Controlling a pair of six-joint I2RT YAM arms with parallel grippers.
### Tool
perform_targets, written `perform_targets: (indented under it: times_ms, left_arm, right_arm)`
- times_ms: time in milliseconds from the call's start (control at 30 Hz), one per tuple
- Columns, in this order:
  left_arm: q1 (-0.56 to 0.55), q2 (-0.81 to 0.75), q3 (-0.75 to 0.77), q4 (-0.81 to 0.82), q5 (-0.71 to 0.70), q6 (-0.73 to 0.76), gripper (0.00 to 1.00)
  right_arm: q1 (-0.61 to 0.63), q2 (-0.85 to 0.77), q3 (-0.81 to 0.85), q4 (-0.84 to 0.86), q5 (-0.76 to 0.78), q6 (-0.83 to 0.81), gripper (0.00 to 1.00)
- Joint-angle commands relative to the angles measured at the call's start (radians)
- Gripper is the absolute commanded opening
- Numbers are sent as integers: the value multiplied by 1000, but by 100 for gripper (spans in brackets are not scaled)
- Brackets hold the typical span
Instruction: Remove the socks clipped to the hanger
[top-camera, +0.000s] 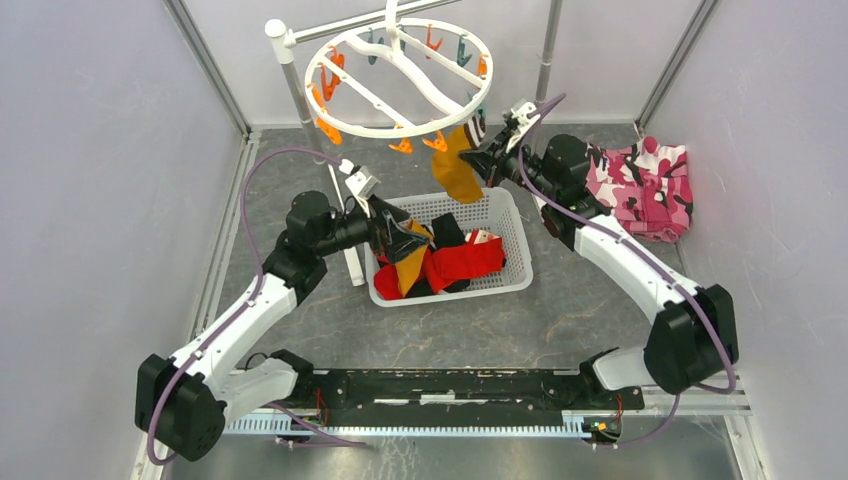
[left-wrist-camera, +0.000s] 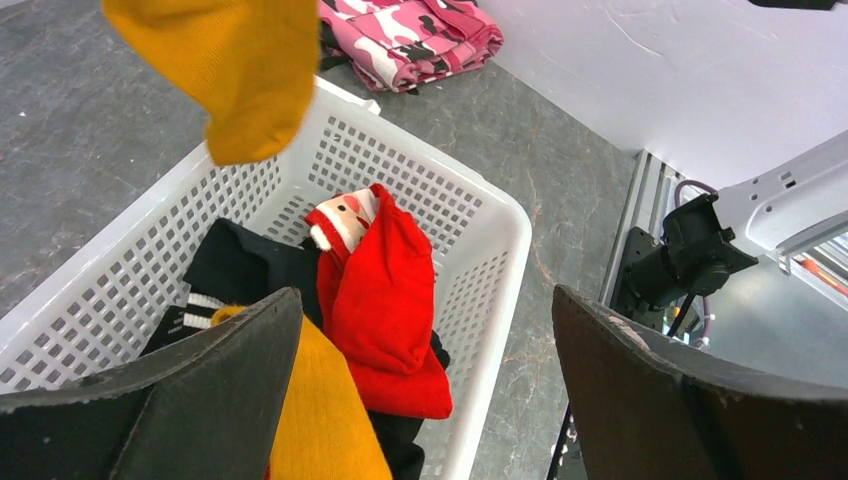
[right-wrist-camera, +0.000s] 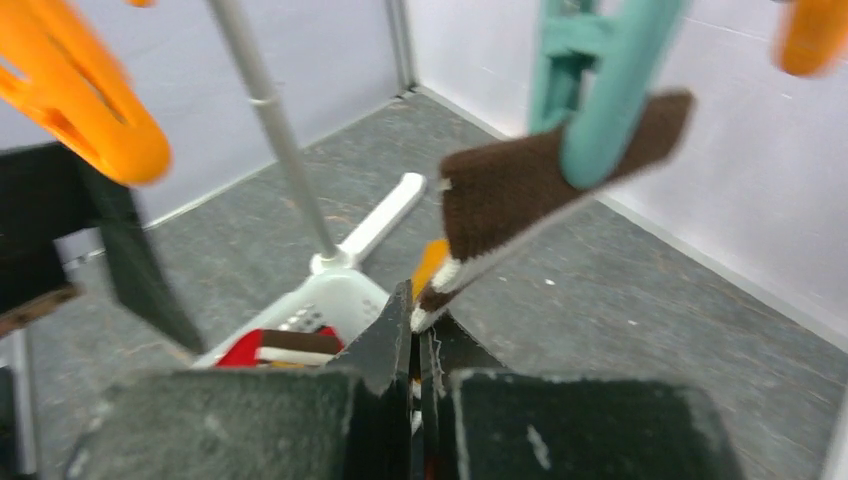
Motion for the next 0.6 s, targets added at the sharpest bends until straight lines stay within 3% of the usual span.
perform_targets:
  times_ms: [0,100,367,567]
  left_arm:
    - [5,21,71,53,27,-11,100]
    - [6,34,110,53,30,12,100]
    - [47,64,206,-30,49,179,100]
    - [100,89,261,-121,220,291,100]
  right_arm:
    - [86,-82,10,-97,-7,18,0]
    - [138,-103,14,-158,-51,48,0]
    - [175,-141,18,-115,-223,157,0]
    - [176,-126,56,-93,-328,209,0]
